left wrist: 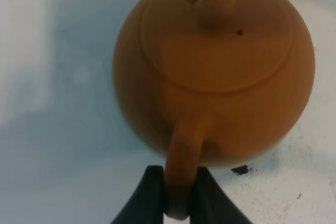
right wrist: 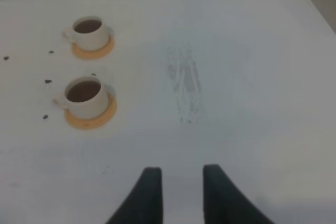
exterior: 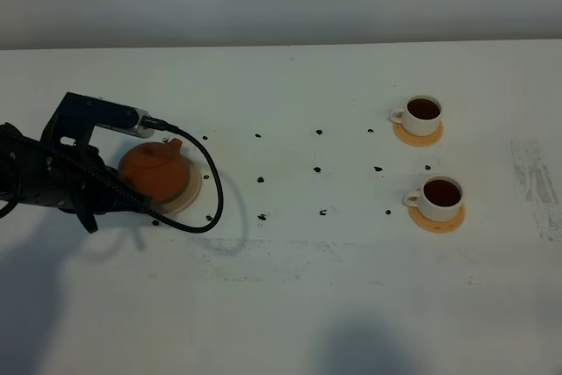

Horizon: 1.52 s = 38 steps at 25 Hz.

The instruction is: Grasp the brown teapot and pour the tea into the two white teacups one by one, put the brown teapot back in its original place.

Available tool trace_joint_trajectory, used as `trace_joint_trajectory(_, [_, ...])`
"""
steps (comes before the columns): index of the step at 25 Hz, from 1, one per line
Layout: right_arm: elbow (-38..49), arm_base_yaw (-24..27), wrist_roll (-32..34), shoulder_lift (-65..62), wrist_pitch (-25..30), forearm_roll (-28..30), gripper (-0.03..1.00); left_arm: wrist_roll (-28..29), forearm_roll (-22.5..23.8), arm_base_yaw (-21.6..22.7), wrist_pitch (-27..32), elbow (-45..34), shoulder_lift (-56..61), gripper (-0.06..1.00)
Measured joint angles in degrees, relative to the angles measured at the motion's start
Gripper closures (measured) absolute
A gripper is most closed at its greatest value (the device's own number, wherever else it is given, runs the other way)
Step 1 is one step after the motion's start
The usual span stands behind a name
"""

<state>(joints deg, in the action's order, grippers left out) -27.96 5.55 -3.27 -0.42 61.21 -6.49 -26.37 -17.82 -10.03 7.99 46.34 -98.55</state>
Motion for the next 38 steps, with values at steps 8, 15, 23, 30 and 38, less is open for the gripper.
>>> trace_joint_trajectory(8, [0.0, 0.0, 0.0, 0.0, 0.0, 0.0, 0.74, 0.0, -0.1, 0.0, 0.8, 0.0, 0.0, 0.78])
trace_joint_trajectory(15, [0.0, 0.0, 0.0, 0.0, 0.0, 0.0, 0.74, 0.0, -0.2, 0.0, 0.9, 0.0, 0.0, 0.49])
trace_joint_trajectory(23, [0.0, 0.0, 0.0, 0.0, 0.0, 0.0, 0.74, 0.0, 0.2, 0.0, 1.0, 0.0, 3.7, 0.46])
trace_joint_trajectory(30, [0.0, 0.0, 0.0, 0.0, 0.0, 0.0, 0.74, 0.0, 1.2, 6.4, 1.7, 0.0, 12.0, 0.45])
trace_joint_trajectory(38, [0.0, 0.0, 0.0, 0.0, 0.0, 0.0, 0.74, 3.9, 3.1, 16.3, 10.6, 0.0, 27.1, 0.46])
